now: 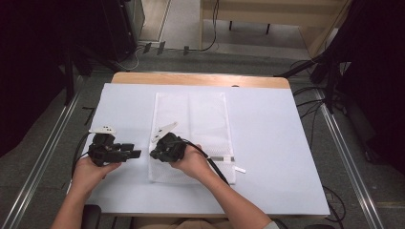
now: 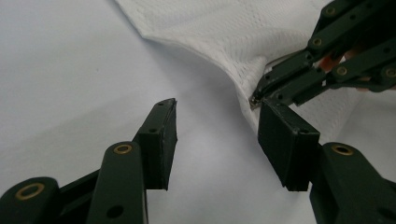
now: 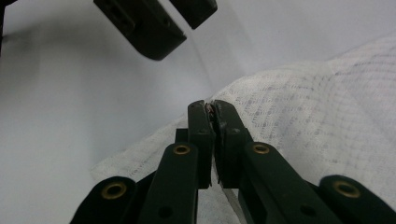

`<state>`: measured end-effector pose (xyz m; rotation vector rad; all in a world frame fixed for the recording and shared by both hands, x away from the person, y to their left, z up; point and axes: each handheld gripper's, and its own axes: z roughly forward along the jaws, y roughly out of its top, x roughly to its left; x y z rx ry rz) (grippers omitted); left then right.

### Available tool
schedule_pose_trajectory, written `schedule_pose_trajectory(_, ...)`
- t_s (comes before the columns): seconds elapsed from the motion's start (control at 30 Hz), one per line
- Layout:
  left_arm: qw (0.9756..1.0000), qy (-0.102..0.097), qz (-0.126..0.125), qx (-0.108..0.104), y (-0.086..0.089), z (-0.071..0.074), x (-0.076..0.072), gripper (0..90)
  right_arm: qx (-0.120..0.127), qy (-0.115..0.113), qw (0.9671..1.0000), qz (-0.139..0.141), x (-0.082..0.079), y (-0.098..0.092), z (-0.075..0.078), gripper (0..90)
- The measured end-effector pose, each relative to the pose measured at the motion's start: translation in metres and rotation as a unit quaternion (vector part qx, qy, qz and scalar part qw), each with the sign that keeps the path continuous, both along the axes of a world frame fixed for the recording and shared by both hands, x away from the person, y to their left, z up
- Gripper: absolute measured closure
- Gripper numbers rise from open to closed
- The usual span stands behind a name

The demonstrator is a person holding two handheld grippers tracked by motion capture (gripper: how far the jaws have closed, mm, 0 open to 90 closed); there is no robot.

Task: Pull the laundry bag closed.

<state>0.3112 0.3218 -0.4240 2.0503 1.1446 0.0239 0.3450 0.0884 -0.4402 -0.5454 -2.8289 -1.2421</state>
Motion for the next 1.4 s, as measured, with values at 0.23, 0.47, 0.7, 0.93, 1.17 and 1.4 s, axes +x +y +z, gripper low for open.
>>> schedule_pose_trajectory(0.23,0.9995,0.007,-0.03,-0.001,-0.009,-0.004,-0.001,48.4,0.003,0.004,1.0,-0.002,0.003,-0.001,0.006,88.2)
schedule_pose_trajectory(0.47,0.9984,0.022,-0.052,-0.001,-0.021,-0.008,0.0,50.8,0.008,0.002,1.0,0.001,0.003,-0.001,0.014,88.2)
schedule_pose_trajectory(0.7,0.997,0.033,-0.069,0.012,-0.031,-0.013,0.003,59.1,0.014,0.009,0.9998,0.008,0.003,-0.003,0.017,88.2)
schedule_pose_trajectory(0.93,0.9963,0.034,-0.078,0.008,-0.035,-0.016,0.007,69.6,0.019,0.015,0.9996,0.017,0.002,-0.003,0.018,88.2)
schedule_pose_trajectory(1.17,0.9958,0.033,-0.085,0.004,-0.035,-0.016,0.009,83.1,0.022,0.025,0.9991,0.027,0.003,-0.004,0.019,88.2)
schedule_pose_trajectory(1.4,0.9953,0.039,-0.088,0.01,-0.036,-0.015,0.009,88.1,0.017,0.033,0.9989,0.029,0.005,-0.004,0.017,88.4)
